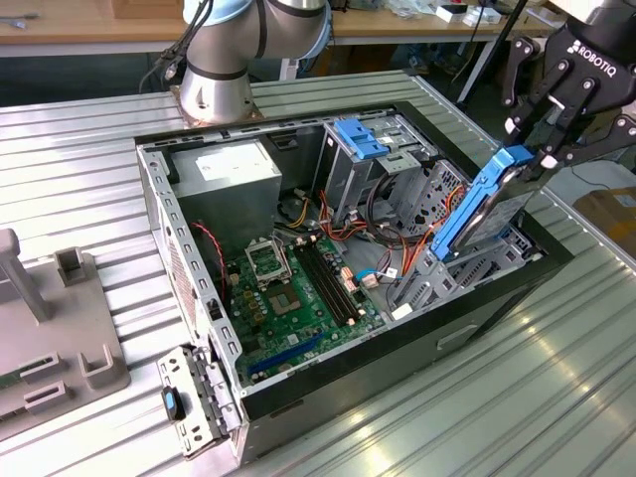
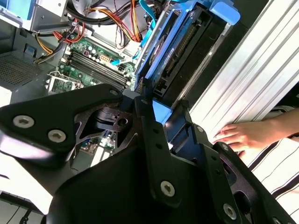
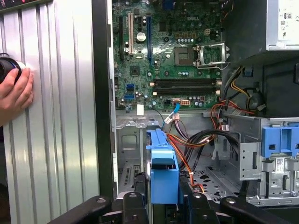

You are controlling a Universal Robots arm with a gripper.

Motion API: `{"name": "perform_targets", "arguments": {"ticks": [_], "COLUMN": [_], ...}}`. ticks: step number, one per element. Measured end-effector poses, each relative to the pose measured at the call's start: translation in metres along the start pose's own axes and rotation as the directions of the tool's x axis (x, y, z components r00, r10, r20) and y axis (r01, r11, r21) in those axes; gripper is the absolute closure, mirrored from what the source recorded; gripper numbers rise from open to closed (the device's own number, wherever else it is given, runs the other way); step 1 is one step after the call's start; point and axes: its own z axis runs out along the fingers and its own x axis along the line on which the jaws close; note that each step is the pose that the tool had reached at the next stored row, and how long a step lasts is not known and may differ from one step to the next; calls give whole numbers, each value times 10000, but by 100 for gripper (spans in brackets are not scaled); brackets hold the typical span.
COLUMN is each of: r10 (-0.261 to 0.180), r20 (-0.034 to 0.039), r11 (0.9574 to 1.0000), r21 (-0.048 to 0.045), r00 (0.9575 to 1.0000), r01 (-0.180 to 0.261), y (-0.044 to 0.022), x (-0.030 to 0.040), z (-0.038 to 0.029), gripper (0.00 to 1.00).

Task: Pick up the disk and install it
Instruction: 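Insert the disk into the insertion slot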

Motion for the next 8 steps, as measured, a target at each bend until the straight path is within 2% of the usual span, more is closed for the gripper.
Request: {"name": "perform_targets", "arguments": {"ticks": [8], "r10": [1], "r20": [-5], "r11": [10000], "r21": [0], "r00": [10000], "r01": [-1], "y": [8], "x": [2], "z": [4], "gripper": [64]}}
